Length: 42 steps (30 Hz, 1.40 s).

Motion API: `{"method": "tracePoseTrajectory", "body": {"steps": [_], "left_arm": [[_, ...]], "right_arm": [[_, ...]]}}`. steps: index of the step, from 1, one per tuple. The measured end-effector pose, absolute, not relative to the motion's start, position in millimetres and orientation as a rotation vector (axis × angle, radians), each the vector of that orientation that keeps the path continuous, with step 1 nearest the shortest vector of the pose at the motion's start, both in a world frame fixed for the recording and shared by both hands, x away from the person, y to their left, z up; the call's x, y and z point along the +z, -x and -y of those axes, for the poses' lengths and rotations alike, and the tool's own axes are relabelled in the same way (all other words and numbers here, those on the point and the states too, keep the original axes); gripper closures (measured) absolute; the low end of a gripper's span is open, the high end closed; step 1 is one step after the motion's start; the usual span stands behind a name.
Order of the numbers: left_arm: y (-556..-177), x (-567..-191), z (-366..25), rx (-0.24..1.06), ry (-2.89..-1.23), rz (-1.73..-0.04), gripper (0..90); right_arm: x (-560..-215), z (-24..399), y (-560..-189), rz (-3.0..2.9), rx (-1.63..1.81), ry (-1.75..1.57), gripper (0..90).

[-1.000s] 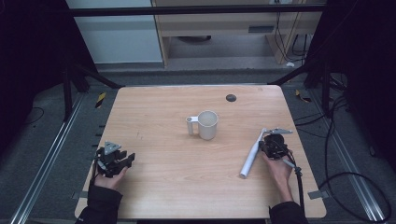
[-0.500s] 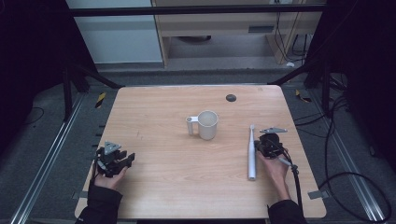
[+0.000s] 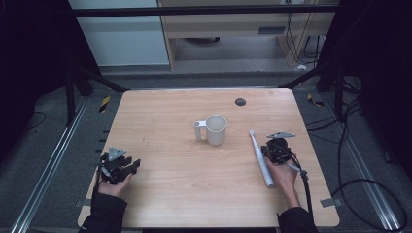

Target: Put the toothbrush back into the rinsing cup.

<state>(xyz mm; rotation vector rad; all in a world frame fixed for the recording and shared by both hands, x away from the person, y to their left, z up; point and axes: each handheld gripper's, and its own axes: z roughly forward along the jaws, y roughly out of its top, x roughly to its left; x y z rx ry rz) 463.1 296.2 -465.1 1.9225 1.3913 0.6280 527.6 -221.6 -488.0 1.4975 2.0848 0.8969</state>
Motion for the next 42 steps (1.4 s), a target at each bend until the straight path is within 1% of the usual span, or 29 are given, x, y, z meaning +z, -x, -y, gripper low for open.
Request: {"method": "tracePoseTrajectory", "body": {"steps": [12, 22, 29, 37, 38, 40, 42], "left_arm": [[-462.9, -464.9, -296.2, 0.63, -1.921, -1.39, 60.0], [-463.0, -464.7, -296.1, 0.63, -1.92, -1.386, 59.8], [-462.9, -464.7, -295.6, 0.631, -1.923, -1.385, 59.7], [-462.7, -464.5, -295.3, 0.629, -1.923, -1.385, 59.5], [-462.8, -464.6, -295.4, 0.63, -1.923, -1.386, 59.5], [-463.0, -464.8, -295.4, 0.629, -1.923, -1.386, 59.5], [-463.4, -465.3, -295.1, 0.626, -1.923, -1.386, 59.5]], "right_arm": [[-486.2, 220.2, -527.7, -2.087, 0.908, -1.489, 90.0], [-457.5, 230.1, -518.6, -2.012, 0.949, -1.451, 89.8], [-427.9, 230.7, -511.3, -1.988, 0.951, -1.409, 85.1], [-418.2, 217.7, -512.1, -2.059, 0.867, -1.397, 80.5], [-417.8, 212.9, -515.0, -2.096, 0.84, -1.405, 78.4], [-418.1, 211.5, -516.1, -2.105, 0.83, -1.405, 77.7], [-418.5, 206.8, -519.5, -2.138, 0.794, -1.406, 75.0]]}}
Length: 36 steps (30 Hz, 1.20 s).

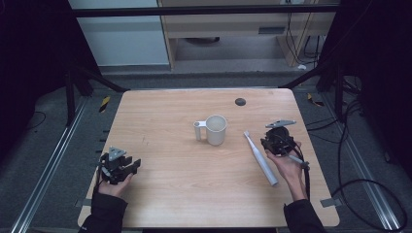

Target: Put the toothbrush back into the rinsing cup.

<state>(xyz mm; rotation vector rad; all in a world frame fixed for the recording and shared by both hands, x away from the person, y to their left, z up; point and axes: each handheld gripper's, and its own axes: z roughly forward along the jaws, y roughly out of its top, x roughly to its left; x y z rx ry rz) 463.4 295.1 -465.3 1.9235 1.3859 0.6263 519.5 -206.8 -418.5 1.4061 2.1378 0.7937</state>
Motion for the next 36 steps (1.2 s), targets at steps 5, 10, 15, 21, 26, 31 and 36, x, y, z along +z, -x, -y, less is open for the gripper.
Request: {"method": "tracePoseTrajectory", "body": {"steps": [5, 10, 15, 21, 26, 31, 36], "left_arm": [[-463.5, -465.4, -294.8, 0.623, -1.926, -1.383, 59.5], [-463.6, -465.7, -294.3, 0.622, -1.927, -1.382, 59.4], [-463.7, -465.7, -294.2, 0.623, -1.93, -1.38, 59.4], [-463.7, -465.8, -294.5, 0.622, -1.93, -1.381, 59.4], [-463.7, -465.9, -294.2, 0.622, -1.931, -1.38, 59.4], [-463.8, -466.0, -294.3, 0.621, -1.929, -1.381, 59.4], [-463.9, -466.1, -294.2, 0.621, -1.93, -1.382, 59.4]], "right_arm": [[-420.0, 202.7, -523.6, -2.174, 0.773, -1.417, 71.8], [-422.3, 198.7, -526.4, -2.203, 0.758, -1.419, 69.3], [-428.4, 194.4, -529.8, -2.234, 0.736, -1.436, 66.5], [-434.9, 191.3, -534.4, -2.253, 0.718, -1.451, 63.5], [-439.7, 190.7, -536.9, -2.271, 0.693, -1.458, 61.5], [-443.1, 189.7, -539.3, -2.291, 0.674, -1.465, 59.1], [-445.5, 189.5, -541.8, -2.31, 0.645, -1.484, 57.4]]}}
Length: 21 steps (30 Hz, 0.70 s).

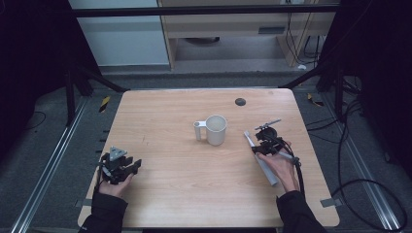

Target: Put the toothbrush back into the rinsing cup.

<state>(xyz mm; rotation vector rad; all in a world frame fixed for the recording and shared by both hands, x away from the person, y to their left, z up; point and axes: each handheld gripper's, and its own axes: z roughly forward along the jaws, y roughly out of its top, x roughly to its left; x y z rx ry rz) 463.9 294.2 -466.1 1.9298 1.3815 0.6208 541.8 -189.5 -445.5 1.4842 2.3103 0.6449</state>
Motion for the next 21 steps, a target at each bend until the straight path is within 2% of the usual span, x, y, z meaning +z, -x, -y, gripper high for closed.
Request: {"method": "tracePoseTrajectory", "body": {"steps": [21], "left_arm": [[-464.3, -466.6, -294.5, 0.62, -1.929, -1.384, 59.4]], "right_arm": [[-463.7, 188.1, -552.7, -2.393, 0.562, -1.541, 57.4]]}}
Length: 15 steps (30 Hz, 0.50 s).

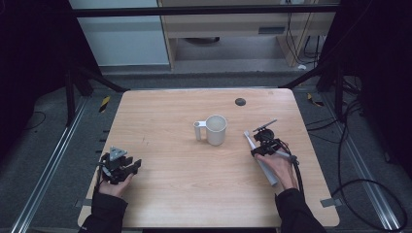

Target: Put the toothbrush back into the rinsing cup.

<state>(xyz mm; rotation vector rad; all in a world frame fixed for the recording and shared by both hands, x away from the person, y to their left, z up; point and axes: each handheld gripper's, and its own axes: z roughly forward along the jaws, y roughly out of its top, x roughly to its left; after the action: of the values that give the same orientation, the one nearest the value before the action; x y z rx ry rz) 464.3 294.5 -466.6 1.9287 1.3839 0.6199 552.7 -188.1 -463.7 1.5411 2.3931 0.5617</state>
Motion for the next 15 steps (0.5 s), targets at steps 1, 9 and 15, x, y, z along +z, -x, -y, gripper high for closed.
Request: {"method": "tracePoseTrajectory", "body": {"steps": [1, 9, 15], "left_arm": [[-464.3, -466.6, -294.5, 0.62, -1.929, -1.384, 59.4], [-464.3, -466.4, -294.8, 0.619, -1.932, -1.383, 59.4], [-464.3, -466.4, -294.9, 0.619, -1.932, -1.383, 59.5]], "right_arm": [[-464.3, 188.2, -553.0, -2.394, 0.56, -1.535, 57.7], [-469.4, 188.6, -555.5, -2.405, 0.521, -1.55, 60.6], [-472.5, 187.8, -557.3, -2.41, 0.503, -1.563, 64.0]]}}
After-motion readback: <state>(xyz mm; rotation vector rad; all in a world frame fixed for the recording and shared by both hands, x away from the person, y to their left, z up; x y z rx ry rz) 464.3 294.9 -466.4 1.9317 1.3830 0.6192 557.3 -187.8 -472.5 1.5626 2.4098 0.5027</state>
